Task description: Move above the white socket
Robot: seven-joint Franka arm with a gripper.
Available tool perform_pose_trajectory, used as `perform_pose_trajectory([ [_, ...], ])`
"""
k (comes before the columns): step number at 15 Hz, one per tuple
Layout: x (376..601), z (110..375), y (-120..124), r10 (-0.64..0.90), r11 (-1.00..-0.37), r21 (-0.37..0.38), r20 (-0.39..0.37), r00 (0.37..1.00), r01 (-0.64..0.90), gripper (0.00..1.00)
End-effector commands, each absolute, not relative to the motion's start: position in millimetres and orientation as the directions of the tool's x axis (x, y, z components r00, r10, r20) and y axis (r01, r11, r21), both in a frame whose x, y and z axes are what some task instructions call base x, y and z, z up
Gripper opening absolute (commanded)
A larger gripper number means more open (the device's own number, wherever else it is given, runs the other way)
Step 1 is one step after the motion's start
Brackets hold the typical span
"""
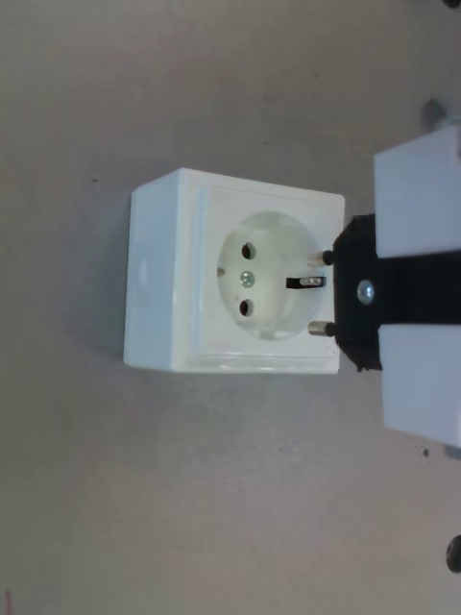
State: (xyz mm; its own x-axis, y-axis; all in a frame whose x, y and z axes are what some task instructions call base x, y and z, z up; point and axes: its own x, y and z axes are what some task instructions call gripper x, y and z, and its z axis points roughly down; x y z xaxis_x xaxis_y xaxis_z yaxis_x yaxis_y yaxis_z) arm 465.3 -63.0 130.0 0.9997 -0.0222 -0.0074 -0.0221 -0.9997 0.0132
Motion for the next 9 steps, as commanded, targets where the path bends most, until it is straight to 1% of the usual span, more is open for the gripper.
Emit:
perform_pose_trajectory([
  [1,457.6,119.7,-66.4,-0.075,-0.997,0.027,0.119,0.99,-0.079,0.0],
  [9,453.7,110.1,-69.4,-0.074,-0.997,0.023,0.114,0.991,-0.077,0.0],
])
